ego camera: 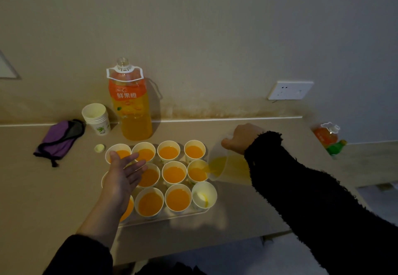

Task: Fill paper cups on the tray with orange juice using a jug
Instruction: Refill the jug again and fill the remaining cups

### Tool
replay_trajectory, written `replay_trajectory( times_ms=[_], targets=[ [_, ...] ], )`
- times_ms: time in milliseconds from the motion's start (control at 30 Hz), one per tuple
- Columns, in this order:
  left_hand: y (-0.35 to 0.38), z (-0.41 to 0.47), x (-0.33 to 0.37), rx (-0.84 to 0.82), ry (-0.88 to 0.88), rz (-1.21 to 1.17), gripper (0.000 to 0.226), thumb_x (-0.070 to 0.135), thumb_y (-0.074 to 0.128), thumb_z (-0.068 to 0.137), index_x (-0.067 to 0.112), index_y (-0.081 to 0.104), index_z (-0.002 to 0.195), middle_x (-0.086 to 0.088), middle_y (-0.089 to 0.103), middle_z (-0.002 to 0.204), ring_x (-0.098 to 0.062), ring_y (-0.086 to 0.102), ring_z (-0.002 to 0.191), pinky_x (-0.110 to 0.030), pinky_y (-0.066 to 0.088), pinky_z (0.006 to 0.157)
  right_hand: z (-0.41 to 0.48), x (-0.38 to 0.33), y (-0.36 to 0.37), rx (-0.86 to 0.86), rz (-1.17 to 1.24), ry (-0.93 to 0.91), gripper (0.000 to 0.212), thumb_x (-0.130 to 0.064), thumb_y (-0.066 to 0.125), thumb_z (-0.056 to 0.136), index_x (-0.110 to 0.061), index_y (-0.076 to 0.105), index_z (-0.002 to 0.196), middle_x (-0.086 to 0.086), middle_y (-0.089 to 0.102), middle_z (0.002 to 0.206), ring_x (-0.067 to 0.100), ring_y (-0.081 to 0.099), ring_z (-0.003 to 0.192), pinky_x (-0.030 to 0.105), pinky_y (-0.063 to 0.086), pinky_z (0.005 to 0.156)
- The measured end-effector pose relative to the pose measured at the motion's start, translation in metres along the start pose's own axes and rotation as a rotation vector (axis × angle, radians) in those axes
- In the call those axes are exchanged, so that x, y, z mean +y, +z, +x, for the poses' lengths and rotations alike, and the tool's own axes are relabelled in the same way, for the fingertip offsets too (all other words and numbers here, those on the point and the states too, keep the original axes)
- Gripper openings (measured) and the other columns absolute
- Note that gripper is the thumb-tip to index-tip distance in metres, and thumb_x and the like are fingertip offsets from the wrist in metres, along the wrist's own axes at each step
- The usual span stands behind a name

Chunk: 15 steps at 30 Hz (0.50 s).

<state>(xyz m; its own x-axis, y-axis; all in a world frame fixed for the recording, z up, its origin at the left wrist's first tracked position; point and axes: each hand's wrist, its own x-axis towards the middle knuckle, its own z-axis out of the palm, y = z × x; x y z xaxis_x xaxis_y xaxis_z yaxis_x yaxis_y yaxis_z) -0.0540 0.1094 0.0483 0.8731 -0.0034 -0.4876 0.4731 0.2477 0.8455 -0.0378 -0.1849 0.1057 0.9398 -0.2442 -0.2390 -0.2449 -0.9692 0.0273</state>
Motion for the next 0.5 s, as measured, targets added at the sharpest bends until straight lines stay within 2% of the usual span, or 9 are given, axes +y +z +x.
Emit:
replay_trajectory(
  times_ms=[333, 500],
  targets=[
    [-0.0033, 0.0027, -0.0029, -0.002, 0.000, 0.005, 0.071, 0.059, 0.011, 0.096, 0.011, 0.054, 0.123, -0.017, 0.060, 0.123, -0.030, 0.055, 0.115, -0.042, 0.034, 0.105, -0.0008, -0.0022, 0.0002, -0.018, 0.000, 0.008, 0.050, -0.060, 0.045, 0.082, -0.013, 0.054, 0.069, 0.004, 0.055, 0.068, 0.022, 0.057, 0.070, 0.029, 0.045, 0.066],
    [-0.0044, 0.0038, -0.0035, -0.004, -0.004, 0.000, 0.070, 0.060, 0.012, 0.095, 0.012, 0.055, 0.121, -0.016, 0.061, 0.119, -0.030, 0.057, 0.113, -0.040, 0.036, 0.102, -0.0029, -0.0040, -0.0010, -0.023, 0.000, 0.010, 0.048, -0.059, 0.045, 0.083, -0.015, 0.047, 0.062, 0.004, 0.053, 0.067, 0.021, 0.055, 0.067, 0.027, 0.043, 0.065]
  ],
)
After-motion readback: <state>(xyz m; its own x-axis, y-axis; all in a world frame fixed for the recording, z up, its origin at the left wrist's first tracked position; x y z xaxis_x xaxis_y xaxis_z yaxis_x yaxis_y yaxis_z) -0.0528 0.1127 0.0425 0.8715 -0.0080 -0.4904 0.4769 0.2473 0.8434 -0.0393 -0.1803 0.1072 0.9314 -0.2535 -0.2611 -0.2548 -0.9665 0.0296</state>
